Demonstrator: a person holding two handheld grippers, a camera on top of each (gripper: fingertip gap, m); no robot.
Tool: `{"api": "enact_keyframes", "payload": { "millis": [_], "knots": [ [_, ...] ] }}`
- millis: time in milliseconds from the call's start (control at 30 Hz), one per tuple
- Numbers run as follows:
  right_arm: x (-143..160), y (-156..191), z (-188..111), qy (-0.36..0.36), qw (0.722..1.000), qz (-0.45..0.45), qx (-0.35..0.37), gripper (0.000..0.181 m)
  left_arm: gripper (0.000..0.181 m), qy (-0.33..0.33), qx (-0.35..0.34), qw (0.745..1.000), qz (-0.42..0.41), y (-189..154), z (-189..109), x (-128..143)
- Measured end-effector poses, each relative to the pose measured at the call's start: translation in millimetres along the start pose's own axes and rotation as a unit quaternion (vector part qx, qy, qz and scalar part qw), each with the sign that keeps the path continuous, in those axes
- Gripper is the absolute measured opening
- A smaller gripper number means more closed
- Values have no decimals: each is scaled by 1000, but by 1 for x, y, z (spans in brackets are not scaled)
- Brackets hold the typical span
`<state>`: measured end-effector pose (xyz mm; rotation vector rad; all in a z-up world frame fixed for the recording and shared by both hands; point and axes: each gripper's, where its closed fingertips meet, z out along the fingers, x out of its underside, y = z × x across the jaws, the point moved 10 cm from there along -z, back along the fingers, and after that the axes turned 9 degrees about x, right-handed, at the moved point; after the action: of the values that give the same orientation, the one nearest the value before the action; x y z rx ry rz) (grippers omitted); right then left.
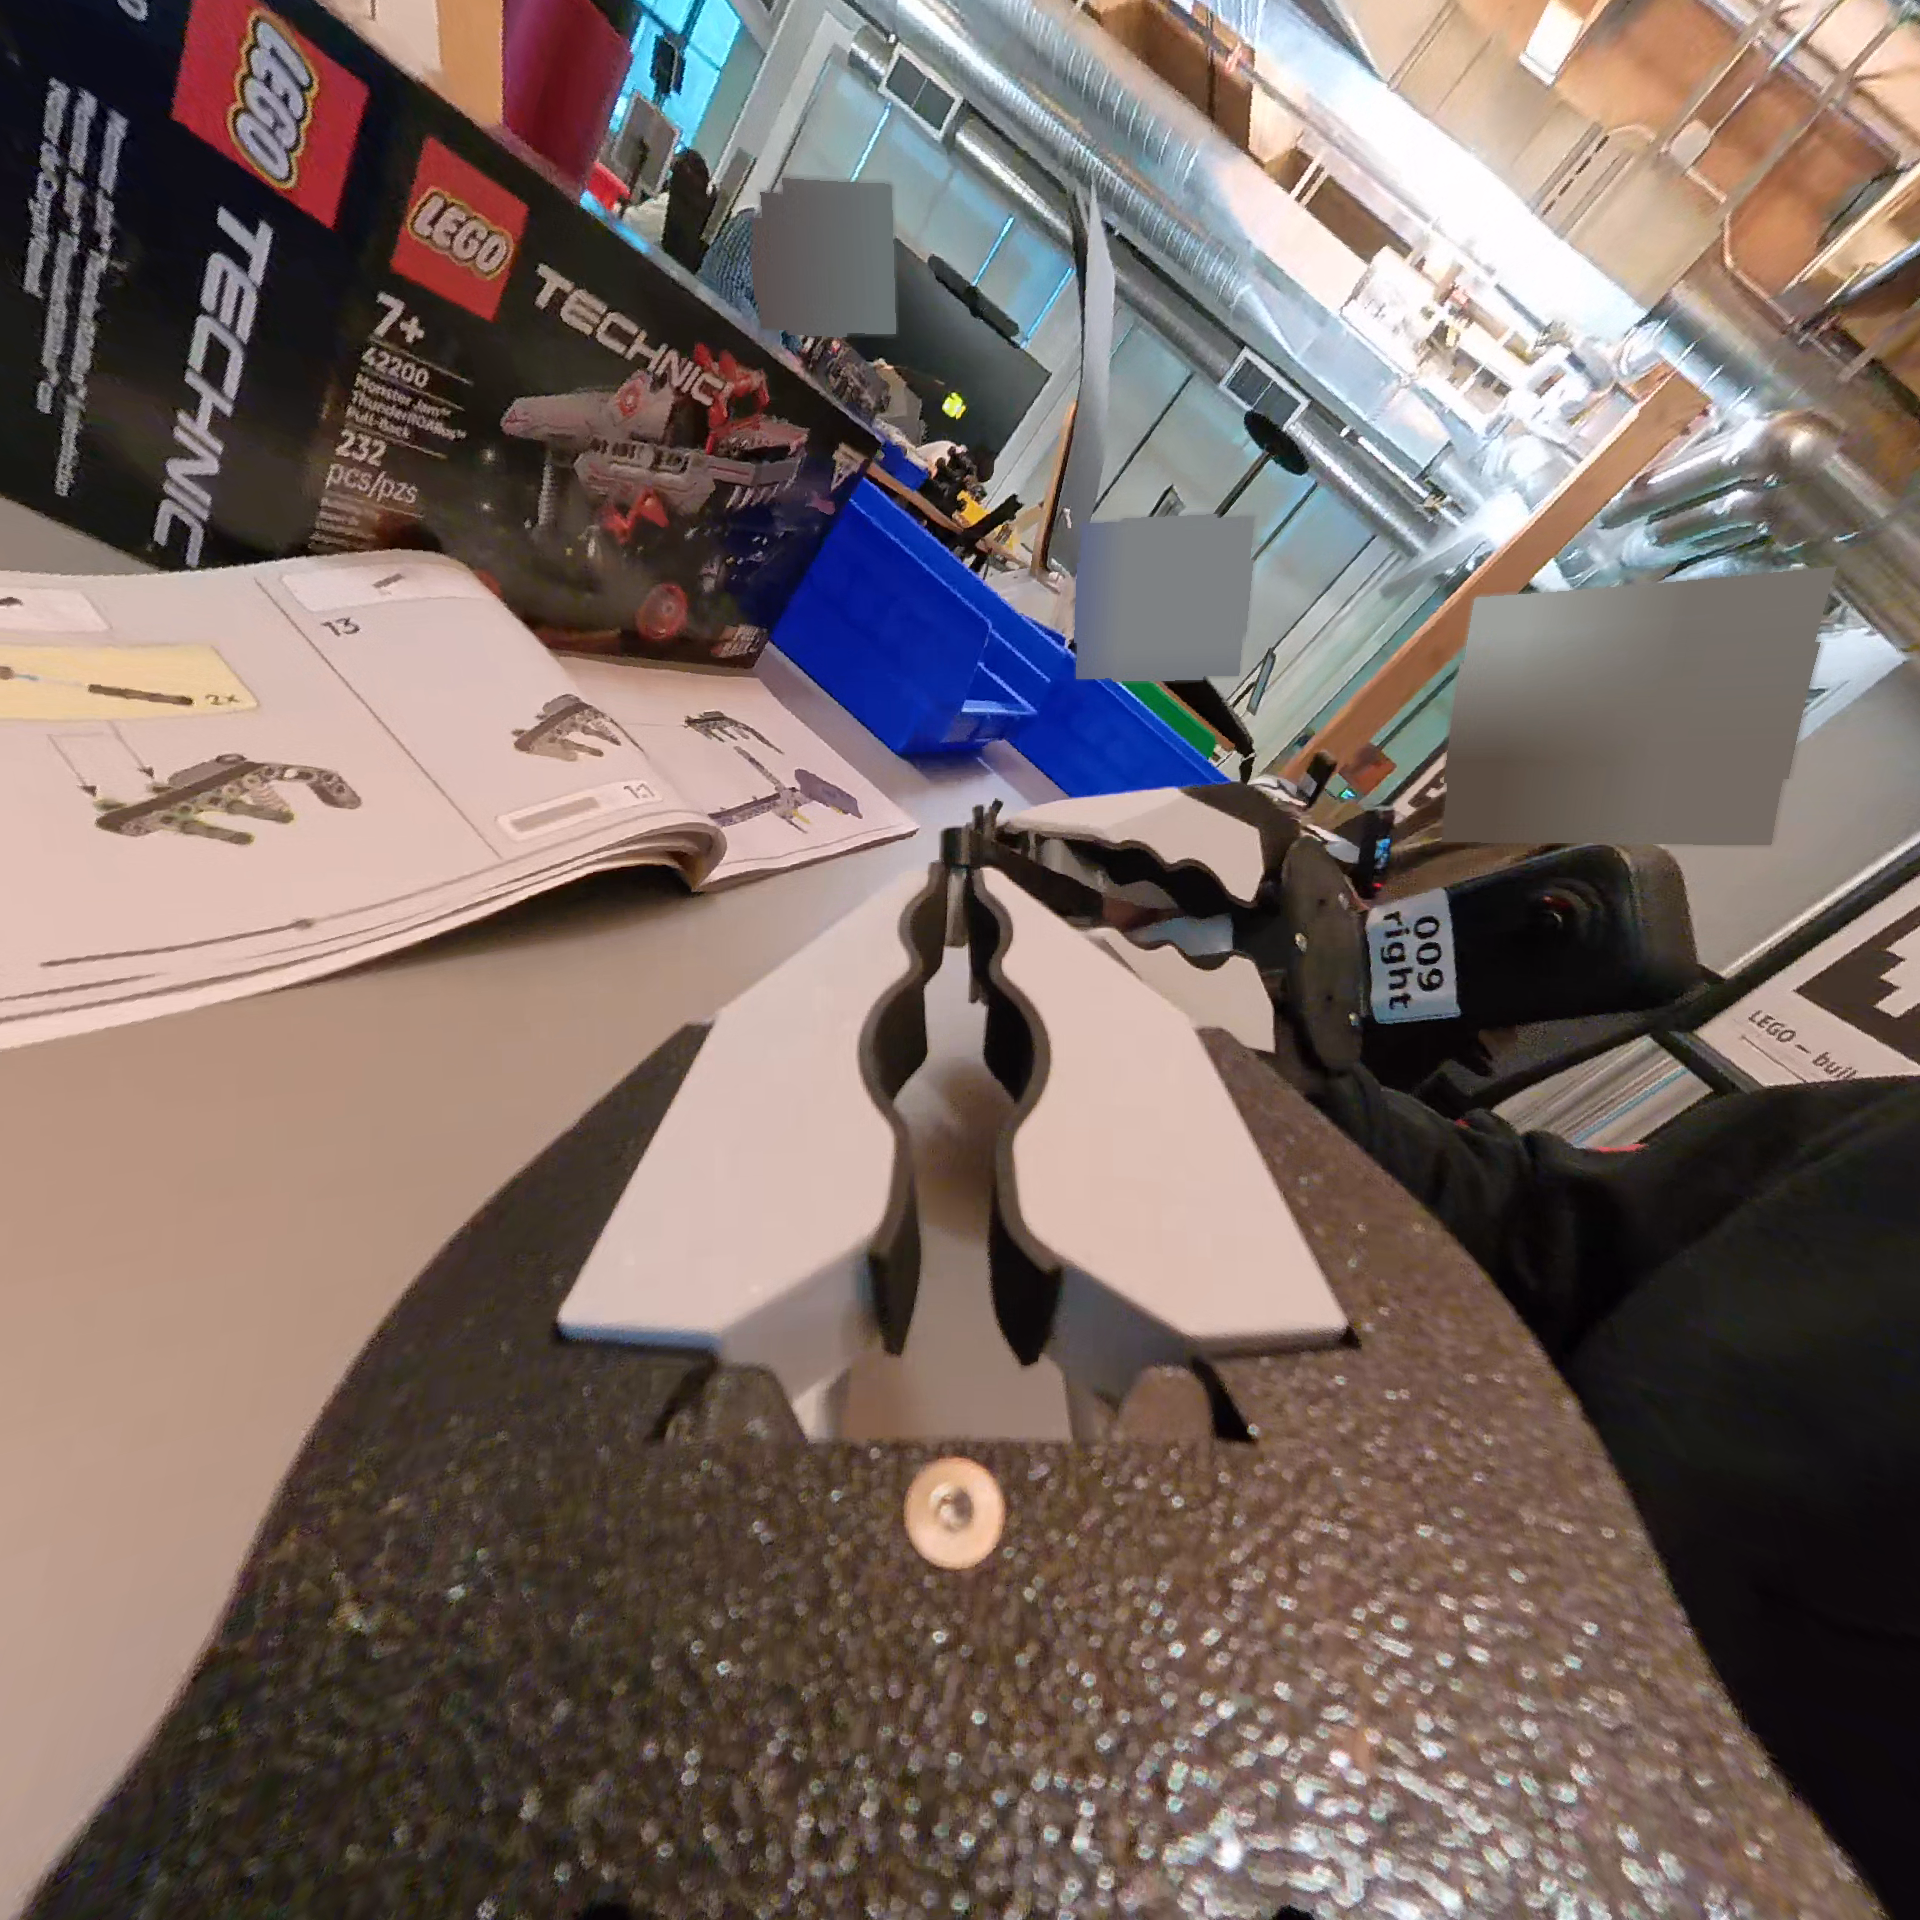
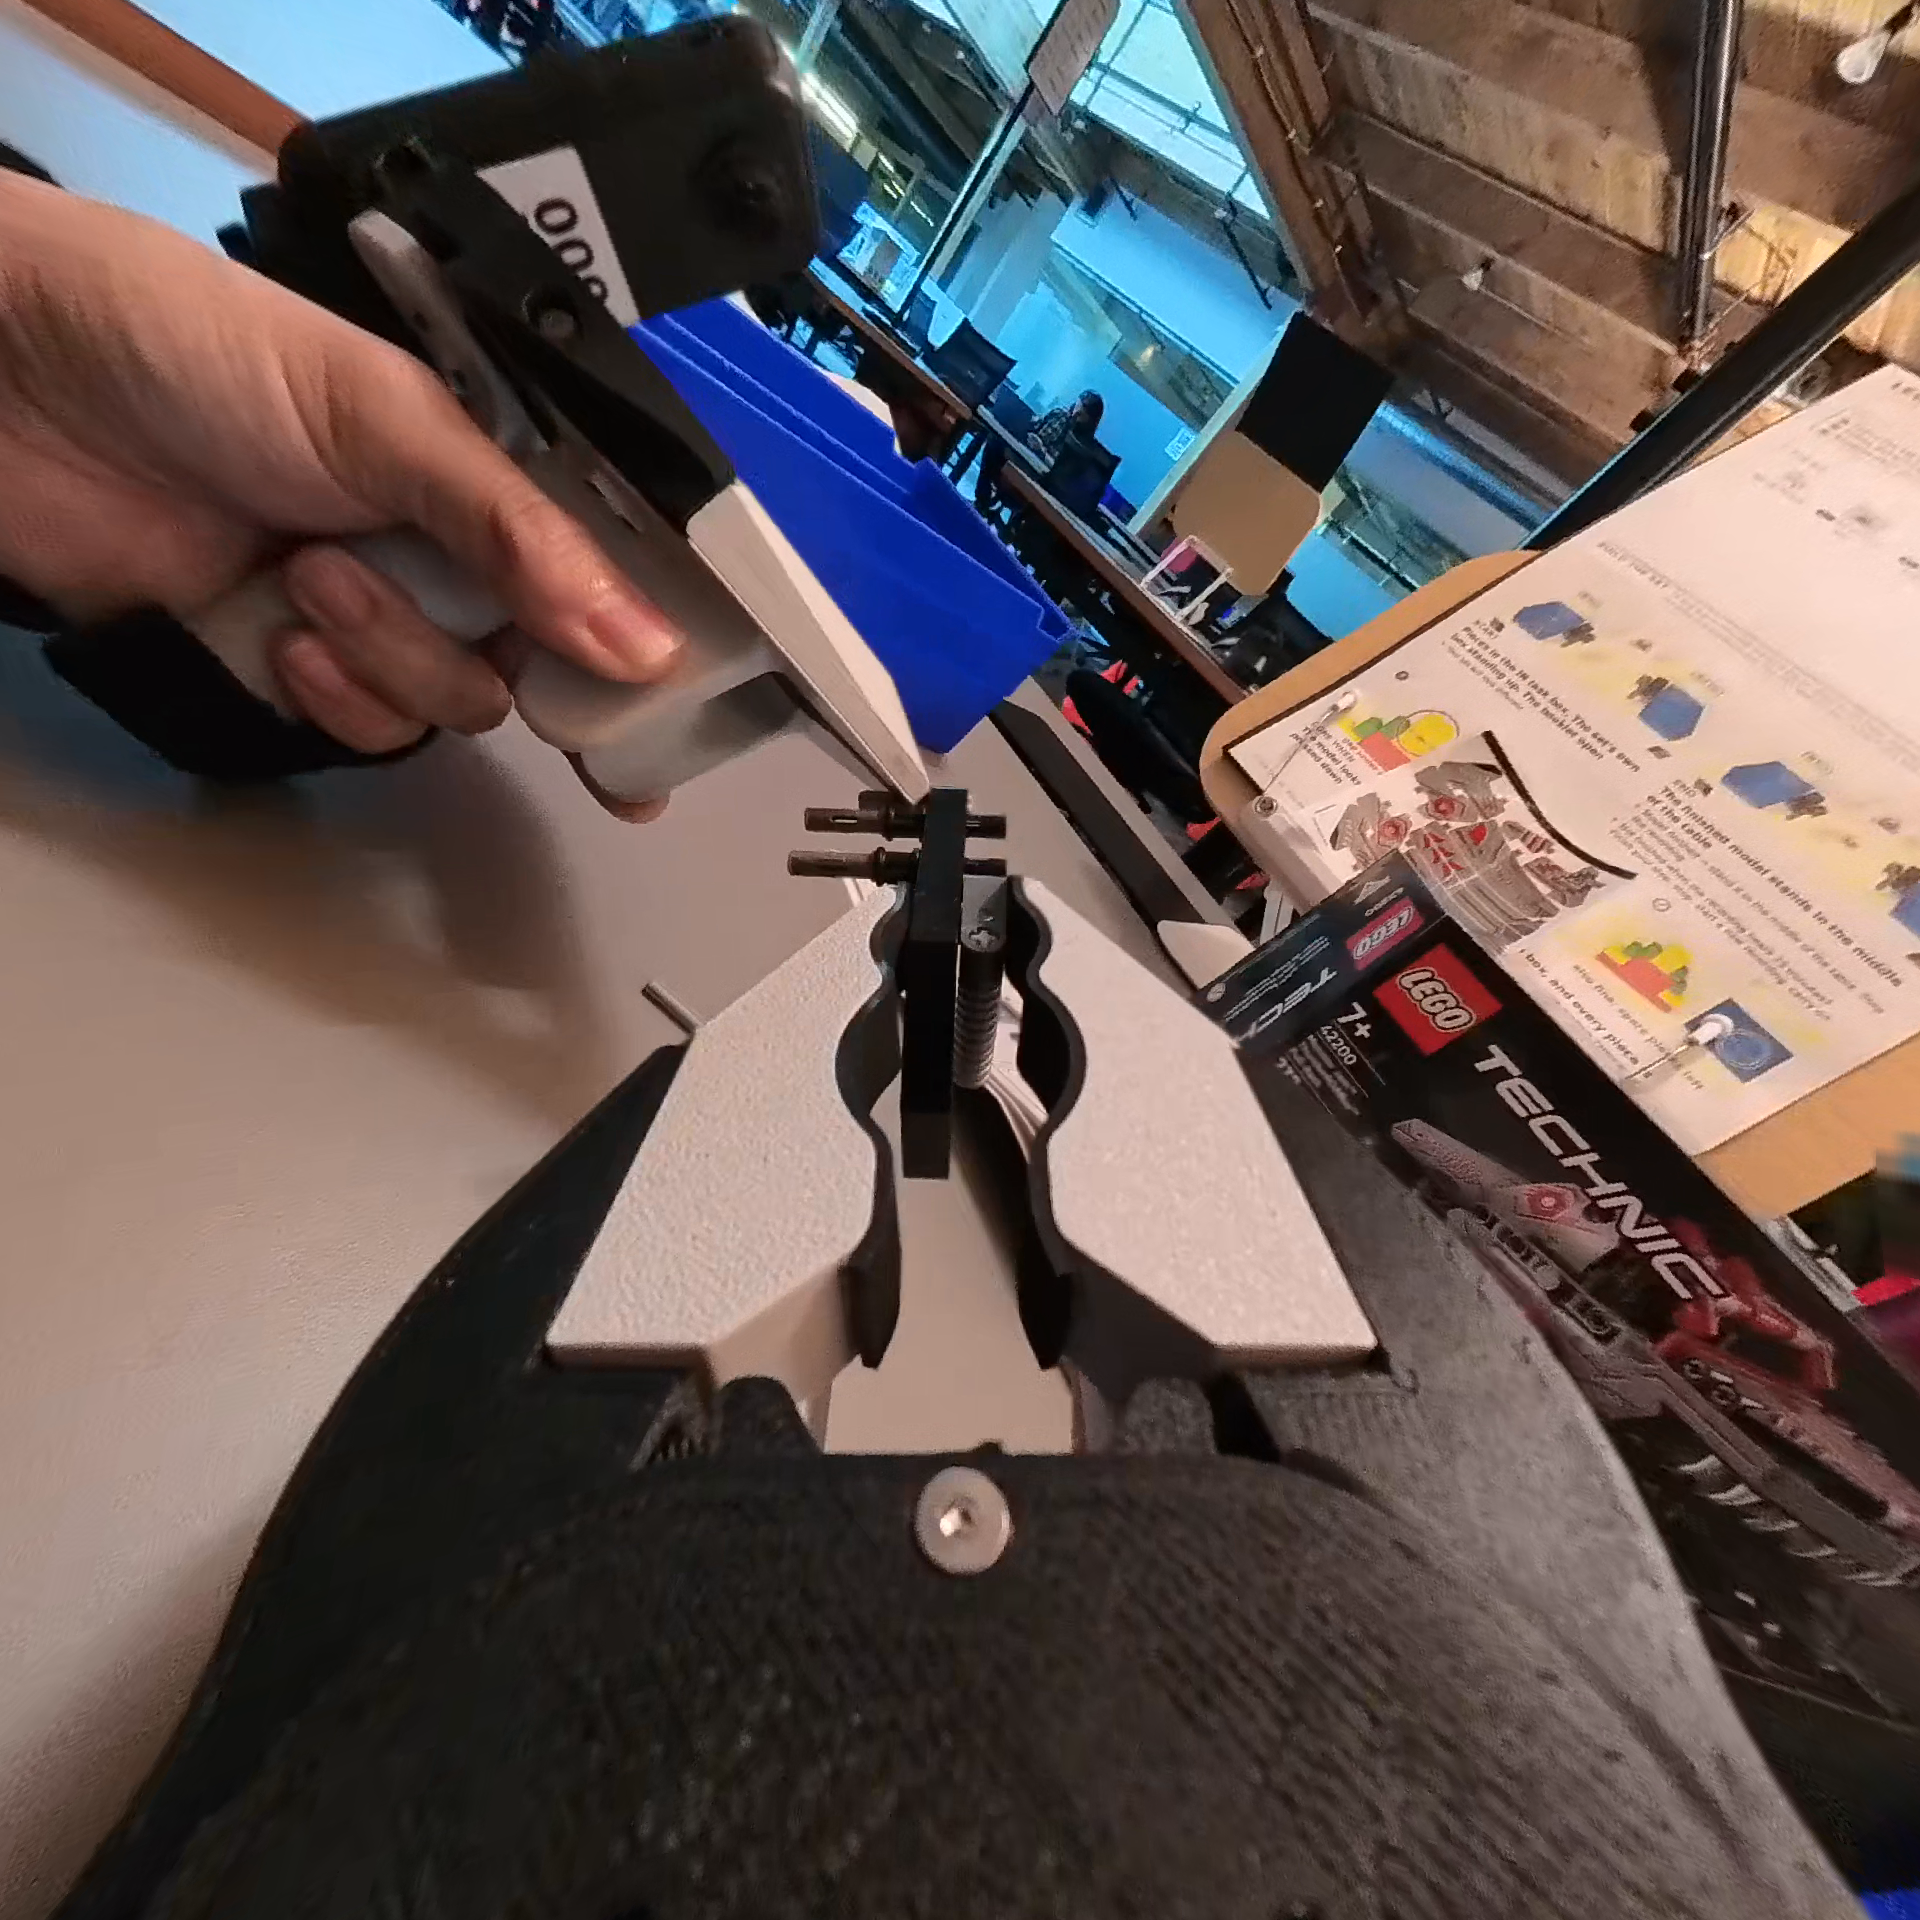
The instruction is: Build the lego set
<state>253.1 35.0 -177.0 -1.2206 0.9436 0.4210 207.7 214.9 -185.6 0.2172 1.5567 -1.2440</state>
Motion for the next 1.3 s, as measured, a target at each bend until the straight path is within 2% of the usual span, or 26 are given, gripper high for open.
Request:
{"api": "enact_keyframes", "payload": {
  "millis": [167, 400, 500, 600, 767, 933, 1000, 1133, 1200, 1300],
  "knots": [
    [-1, -1, -1, -13, 1000, 0, 9, 14, 2, 3, -9, 998, 57, -5, 2, -2],
    [-5, 1, -4, -24, 999, -21, 26, 14, 1, -4, 19, 999, 40, -6, 0, -3],
    [-4, -3, -3, -15, 999, 29, 10, 14, 2, 8, -6, 997, 79, -9, 2, -3],
    [-2, -2, -2, -1, 1000, 24, 16, 14, 2, 30, -38, 993, 111, -11, 3, -4],
    [-2, -2, -2, 5, 1000, 6, 8, 14, 2, 27, -18, 998, 58, -6, 2, -2],
    [2, -7, -1, 20, 997, 66, -17, 14, 2, 73, -75, 980, 170, -15, 6, -3],
    [3, -6, -1, 26, 997, 68, -16, 14, 2, 73, -81, 981, 162, -14, 7, -2],
    [1, -4, -1, 23, 998, 51, -8, 14, 2, 41, -33, 997, 63, -7, 3, -2],
    [0, -3, 0, 27, 999, 33, -5, 14, 2, 36, -27, 998, 48, -3, 2, 0],
    [5, -8, 1, 34, 992, 118, -32, 13, 3, 65, -71, 986, 136, -11, 5, -2]
  ]
}}
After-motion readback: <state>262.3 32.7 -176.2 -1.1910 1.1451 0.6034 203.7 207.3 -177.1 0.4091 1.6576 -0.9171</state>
